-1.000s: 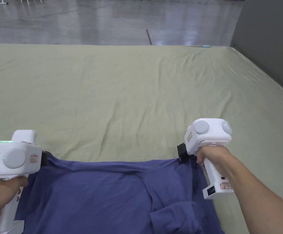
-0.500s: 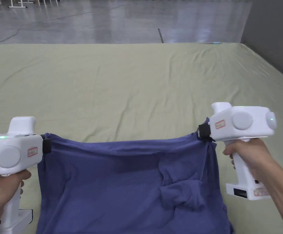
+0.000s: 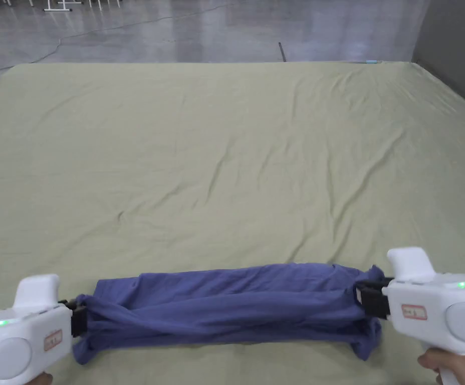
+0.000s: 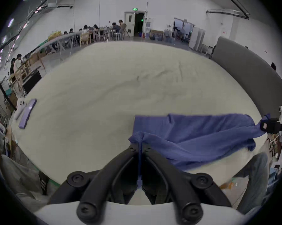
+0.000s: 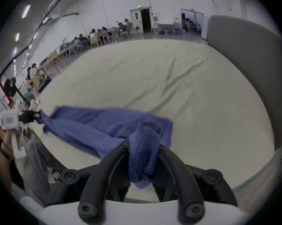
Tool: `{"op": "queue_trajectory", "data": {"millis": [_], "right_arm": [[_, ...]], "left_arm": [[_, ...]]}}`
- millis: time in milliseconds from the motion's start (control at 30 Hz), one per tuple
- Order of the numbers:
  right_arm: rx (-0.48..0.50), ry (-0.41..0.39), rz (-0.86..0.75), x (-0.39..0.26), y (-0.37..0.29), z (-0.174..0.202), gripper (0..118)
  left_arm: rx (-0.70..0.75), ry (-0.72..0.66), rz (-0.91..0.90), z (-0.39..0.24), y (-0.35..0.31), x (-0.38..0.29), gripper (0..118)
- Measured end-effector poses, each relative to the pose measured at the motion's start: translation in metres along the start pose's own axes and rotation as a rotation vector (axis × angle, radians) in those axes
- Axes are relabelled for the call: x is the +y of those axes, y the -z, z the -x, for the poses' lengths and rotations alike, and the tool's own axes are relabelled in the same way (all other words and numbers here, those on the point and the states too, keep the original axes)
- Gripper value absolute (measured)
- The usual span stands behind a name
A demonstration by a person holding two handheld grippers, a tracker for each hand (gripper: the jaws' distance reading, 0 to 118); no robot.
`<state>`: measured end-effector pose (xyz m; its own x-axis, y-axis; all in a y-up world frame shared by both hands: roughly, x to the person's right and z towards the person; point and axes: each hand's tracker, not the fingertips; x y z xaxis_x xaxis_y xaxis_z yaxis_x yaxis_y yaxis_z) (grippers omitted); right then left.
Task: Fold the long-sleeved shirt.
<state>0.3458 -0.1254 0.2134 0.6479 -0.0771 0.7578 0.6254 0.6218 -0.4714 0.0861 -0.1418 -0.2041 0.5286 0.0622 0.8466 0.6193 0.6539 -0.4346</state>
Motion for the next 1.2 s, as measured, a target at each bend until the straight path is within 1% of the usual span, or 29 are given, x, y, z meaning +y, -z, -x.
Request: {"op": "queue_trajectory", "data": {"millis": [100, 167, 267, 300, 333, 367, 400, 433, 467, 500, 567, 600, 633, 667, 700, 733, 767, 800, 867, 1000, 1033, 1067, 1100, 1133, 1200], "right_arm": [[-0.058, -0.052, 0.092, -0.014, 0.032, 0.000, 24], [-0.081, -0.051, 0.135, -0.018, 0.046, 0.000, 24], [-0.077, -0.038, 0.117, -0.017, 0.053, -0.004, 24], [-0.077, -0.032, 0.118, -0.015, 0.052, -0.005, 26], [-0.085, -0.034, 0.120, -0.012, 0.047, -0.005, 37], [-0.116, -0.029, 0.117, -0.010, 0.040, -0.006, 73], [-0.132, -0.018, 0.115, -0.006, 0.031, -0.007, 102], [-0.122, 0.008, 0.077, -0.001, 0.016, -0.008, 115], [-0.104, 0.030, -0.004, 0.005, 0.000, -0.008, 116], [-0.094, 0.044, -0.050, 0.010, -0.014, -0.008, 116], [-0.079, 0.062, -0.117, 0.025, -0.032, -0.004, 115], [-0.083, 0.072, -0.142, 0.031, -0.037, -0.001, 114], [-0.086, 0.079, -0.172, 0.036, -0.045, 0.008, 106], [-0.084, 0.074, -0.195, 0.039, -0.046, 0.013, 72], [-0.094, 0.067, -0.211, 0.042, -0.043, 0.018, 24], [-0.102, 0.068, -0.197, 0.044, -0.036, 0.024, 2], [-0.118, 0.068, -0.201, 0.044, -0.033, 0.028, 2], [-0.095, 0.064, -0.184, 0.046, -0.029, 0.031, 2], [-0.099, 0.054, -0.169, 0.047, -0.024, 0.038, 2], [-0.123, 0.036, -0.168, 0.051, -0.019, 0.045, 2], [-0.128, 0.034, -0.166, 0.051, -0.017, 0.044, 2], [-0.130, 0.031, -0.162, 0.051, -0.017, 0.045, 2], [-0.128, 0.030, -0.160, 0.051, -0.016, 0.045, 2], [-0.117, 0.031, -0.161, 0.051, -0.016, 0.045, 2], [-0.086, 0.033, -0.158, 0.049, -0.017, 0.049, 2]], "left_arm": [[0.017, 0.011, 0.046, -0.004, 0.016, -0.008, 0], [0.018, -0.007, 0.065, -0.002, 0.027, -0.010, 0], [0.015, -0.020, 0.079, -0.002, 0.032, -0.014, 0], [0.020, -0.023, 0.077, -0.002, 0.032, -0.013, 2], [0.027, -0.028, 0.069, -0.002, 0.029, -0.011, 10], [0.032, -0.032, 0.063, -0.001, 0.025, -0.008, 56], [0.030, -0.037, 0.055, 0.001, 0.019, -0.005, 102], [0.019, -0.036, 0.055, 0.002, 0.012, -0.001, 118], [-0.016, -0.036, -0.014, 0.002, -0.003, 0.003, 118], [-0.029, -0.026, -0.046, 0.000, -0.013, 0.009, 118], [-0.019, -0.015, -0.070, -0.009, -0.037, 0.022, 118], [-0.018, -0.015, -0.103, -0.011, -0.043, 0.028, 115], [-0.040, -0.026, -0.134, -0.013, -0.048, 0.032, 102], [-0.065, -0.036, -0.149, -0.016, -0.054, 0.036, 49], [-0.082, -0.042, -0.148, -0.018, -0.053, 0.039, 2], [-0.078, -0.045, -0.139, -0.020, -0.048, 0.040, 0], [-0.077, -0.040, -0.144, -0.023, -0.045, 0.040, 0], [-0.077, -0.022, -0.129, -0.026, -0.041, 0.039, 0], [-0.075, -0.005, -0.098, -0.027, -0.038, 0.038, 0], [-0.115, -0.073, -0.108, -0.016, -0.041, 0.036, 0], [-0.129, -0.115, -0.125, -0.009, -0.041, 0.035, 6], [-0.170, -0.164, -0.129, -0.001, -0.042, 0.037, 41], [-0.221, -0.225, -0.123, 0.011, -0.041, 0.038, 80], [-0.274, -0.292, -0.104, 0.023, -0.038, 0.039, 80], [-0.353, -0.390, -0.076, 0.041, -0.033, 0.036, 105]]}}
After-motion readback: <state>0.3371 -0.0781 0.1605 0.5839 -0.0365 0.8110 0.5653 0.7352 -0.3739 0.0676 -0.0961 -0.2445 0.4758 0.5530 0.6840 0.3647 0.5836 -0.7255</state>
